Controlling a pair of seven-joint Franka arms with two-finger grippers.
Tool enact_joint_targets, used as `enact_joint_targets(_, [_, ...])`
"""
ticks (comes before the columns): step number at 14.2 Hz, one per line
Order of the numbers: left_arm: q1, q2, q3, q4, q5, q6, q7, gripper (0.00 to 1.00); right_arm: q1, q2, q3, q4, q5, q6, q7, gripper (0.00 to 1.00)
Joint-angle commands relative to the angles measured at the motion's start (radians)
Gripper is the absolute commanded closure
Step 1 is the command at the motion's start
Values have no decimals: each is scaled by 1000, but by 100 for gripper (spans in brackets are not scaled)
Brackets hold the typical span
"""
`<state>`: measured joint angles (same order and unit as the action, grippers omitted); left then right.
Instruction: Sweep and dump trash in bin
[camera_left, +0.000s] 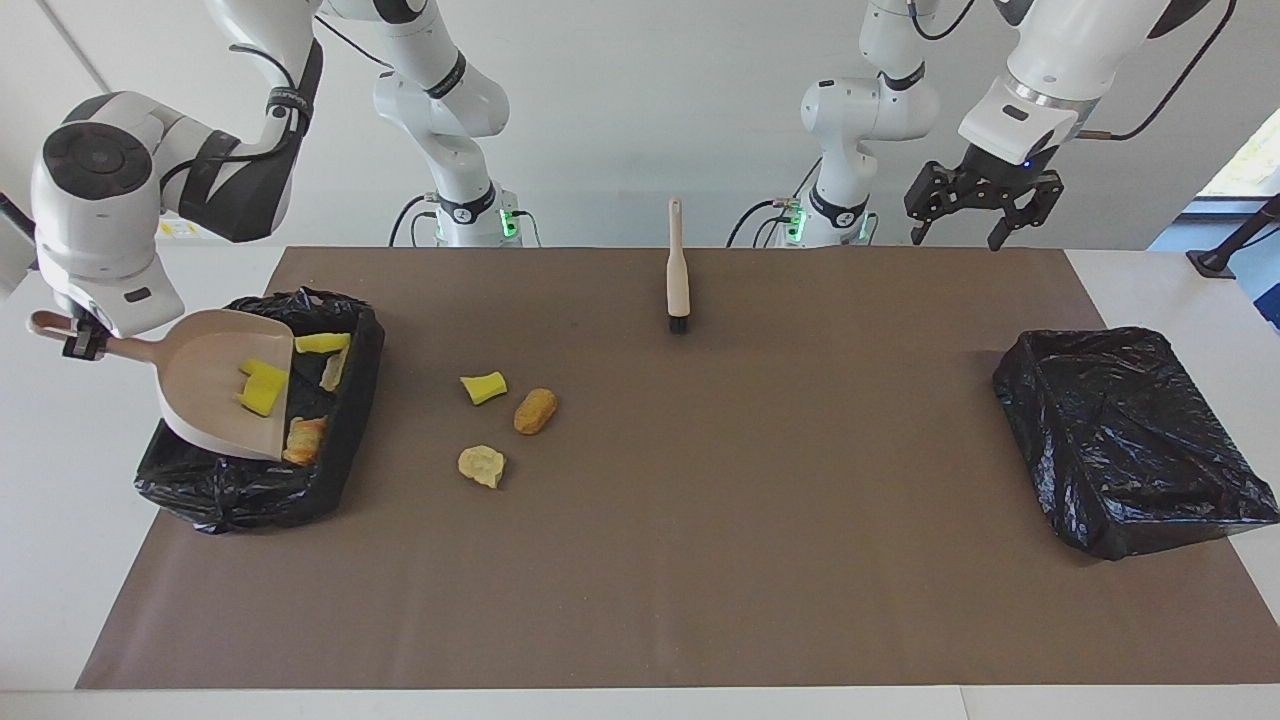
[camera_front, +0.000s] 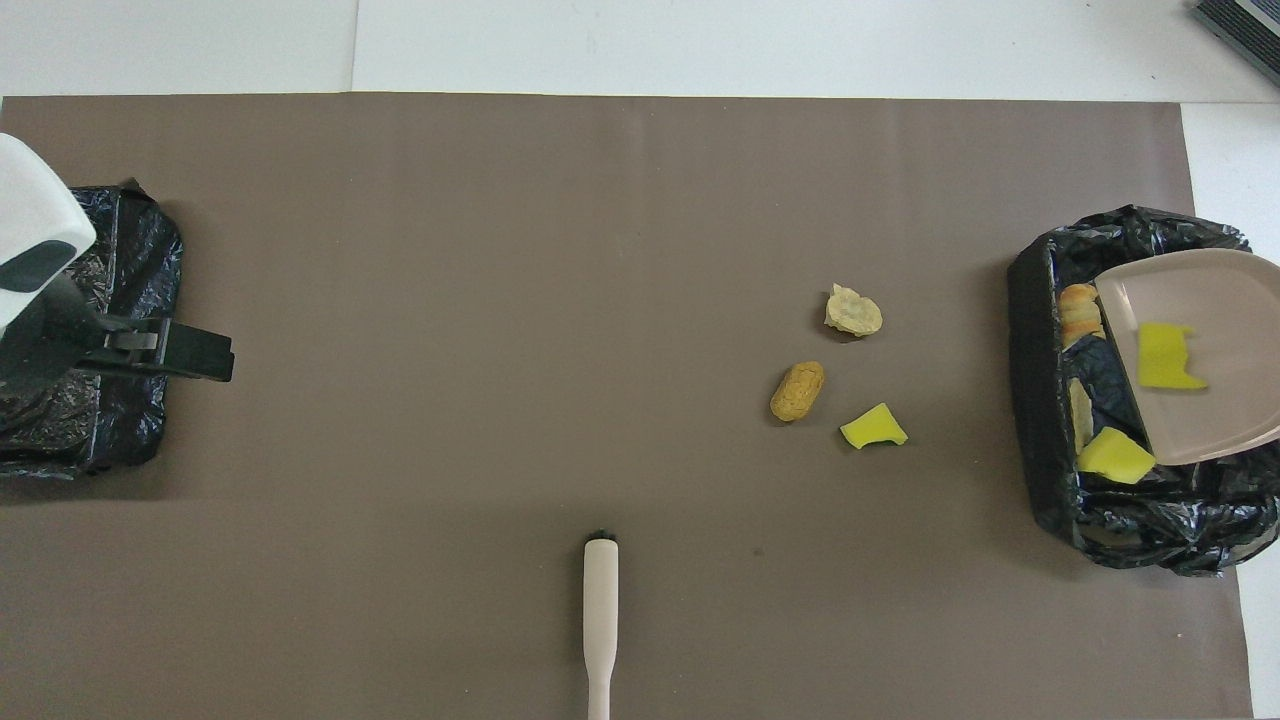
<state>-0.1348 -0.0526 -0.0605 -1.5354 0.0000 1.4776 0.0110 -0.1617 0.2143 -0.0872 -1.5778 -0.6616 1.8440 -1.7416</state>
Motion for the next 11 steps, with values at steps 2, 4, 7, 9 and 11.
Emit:
enact_joint_targets(2, [6,-7,-1,9,25,-39,53,0,57,-33,1,-25,-105,-54,91,100])
enact_joint_targets(4, [6,-7,-1,8,25,-39,53,0,76,-33,0,-27,-119,-55,100,100])
enact_joint_targets(7, [6,-7,1,8,25,-54,50,0,86,-41,3,-37,-167,-57,117,100])
enact_joint_targets(9, [6,-7,1,9,25,-51,44,0,100,-46,3,-44,-179,-60,119,100])
enact_joint_targets(11, [7,-7,2,11,25,-49,44,0,106,-46,3,-36,-181,-83,119,100])
